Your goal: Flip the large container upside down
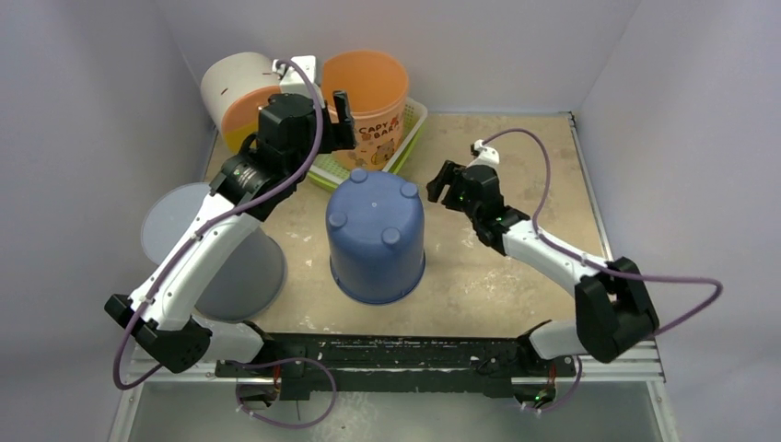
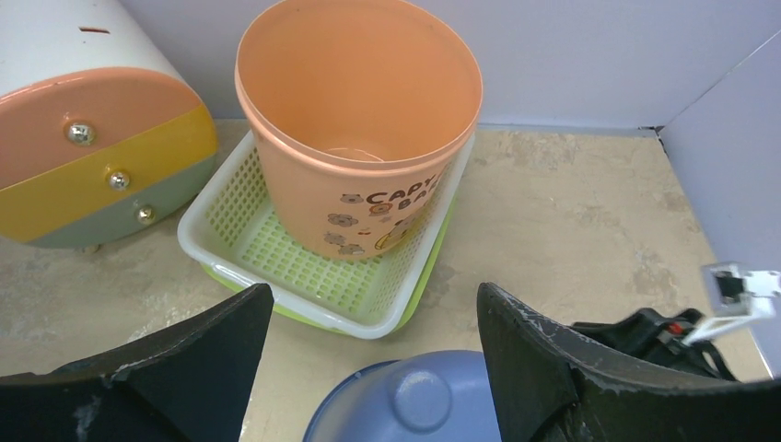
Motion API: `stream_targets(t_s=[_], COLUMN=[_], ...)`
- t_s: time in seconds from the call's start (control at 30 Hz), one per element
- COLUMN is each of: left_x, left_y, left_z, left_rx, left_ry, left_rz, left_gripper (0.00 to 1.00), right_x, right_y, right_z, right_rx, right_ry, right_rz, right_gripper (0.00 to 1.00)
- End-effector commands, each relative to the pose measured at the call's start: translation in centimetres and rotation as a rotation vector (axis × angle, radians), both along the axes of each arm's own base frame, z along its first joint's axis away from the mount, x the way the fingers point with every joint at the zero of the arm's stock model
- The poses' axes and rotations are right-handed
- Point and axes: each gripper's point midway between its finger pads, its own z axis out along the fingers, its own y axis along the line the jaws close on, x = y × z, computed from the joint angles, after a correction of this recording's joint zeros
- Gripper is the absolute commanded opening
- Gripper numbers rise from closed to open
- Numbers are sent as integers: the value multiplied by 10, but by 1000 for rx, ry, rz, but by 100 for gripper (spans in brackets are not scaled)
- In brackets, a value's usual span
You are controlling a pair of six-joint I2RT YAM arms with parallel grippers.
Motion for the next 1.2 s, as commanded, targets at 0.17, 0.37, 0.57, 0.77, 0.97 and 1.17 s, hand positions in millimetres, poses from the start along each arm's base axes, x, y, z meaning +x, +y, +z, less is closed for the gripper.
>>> stream_targets(t_s=[0.17,0.37,0.57,0.77,0.97,1.17], left_x=[17,20,23,23,19,10], left_y=[-8,-13,-12,-12,-10,-8], left_z=[16,16,9,9,14,22], left_rx=[-21,-30,-13,-16,-24,-32], left_ry=[-45,-47,-35,-33,-40,-52], left_rz=[5,-8,4,5,-1,-19], left_gripper=[79,79,79,79,79,79], right_x=[-54,-93,-134,-168,-145,-96], right_y=[-90,-77,-28,18,59,117], right_z=[-19,-26,-23,-45,-43,-23], right_rx=[-450,-409,-270,-281,-259,-235], right_ry=[184,248,211,233,134,-2], right_rz=[-142,-28,231,449,521,591], right_gripper=[80,100,100,100,100,100])
